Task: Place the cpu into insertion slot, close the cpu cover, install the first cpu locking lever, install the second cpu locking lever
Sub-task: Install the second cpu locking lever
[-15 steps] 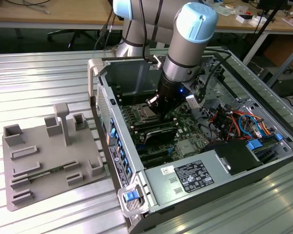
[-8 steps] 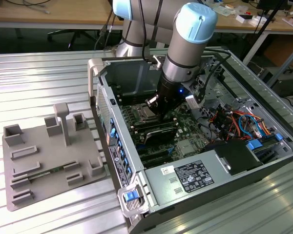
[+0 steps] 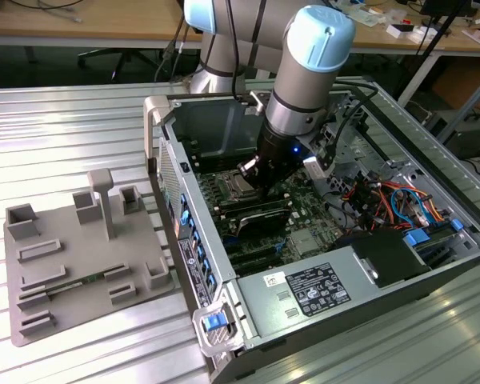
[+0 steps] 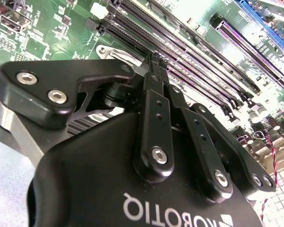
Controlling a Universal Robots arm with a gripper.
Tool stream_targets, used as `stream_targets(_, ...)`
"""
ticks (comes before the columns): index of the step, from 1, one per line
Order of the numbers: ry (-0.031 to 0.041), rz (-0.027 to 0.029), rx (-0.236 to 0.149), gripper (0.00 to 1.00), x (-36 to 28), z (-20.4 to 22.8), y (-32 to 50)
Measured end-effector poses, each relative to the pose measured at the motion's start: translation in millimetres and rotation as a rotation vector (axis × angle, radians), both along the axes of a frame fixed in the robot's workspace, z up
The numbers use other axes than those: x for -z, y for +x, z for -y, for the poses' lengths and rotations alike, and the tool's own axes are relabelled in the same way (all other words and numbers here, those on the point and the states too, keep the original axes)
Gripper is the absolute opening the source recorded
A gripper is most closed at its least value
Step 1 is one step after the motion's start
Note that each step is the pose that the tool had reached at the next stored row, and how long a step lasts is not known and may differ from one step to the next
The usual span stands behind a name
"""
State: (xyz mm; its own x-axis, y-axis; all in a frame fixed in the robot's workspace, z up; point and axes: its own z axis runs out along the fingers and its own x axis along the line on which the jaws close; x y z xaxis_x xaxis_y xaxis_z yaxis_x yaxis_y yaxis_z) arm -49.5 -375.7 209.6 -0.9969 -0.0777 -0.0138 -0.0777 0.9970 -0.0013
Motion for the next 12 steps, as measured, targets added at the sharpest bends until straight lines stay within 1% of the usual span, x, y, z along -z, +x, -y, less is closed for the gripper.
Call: stream_targets(12, -0.0001, 0.0000, 0.000, 0.11, 2.7, 0.0, -1.2)
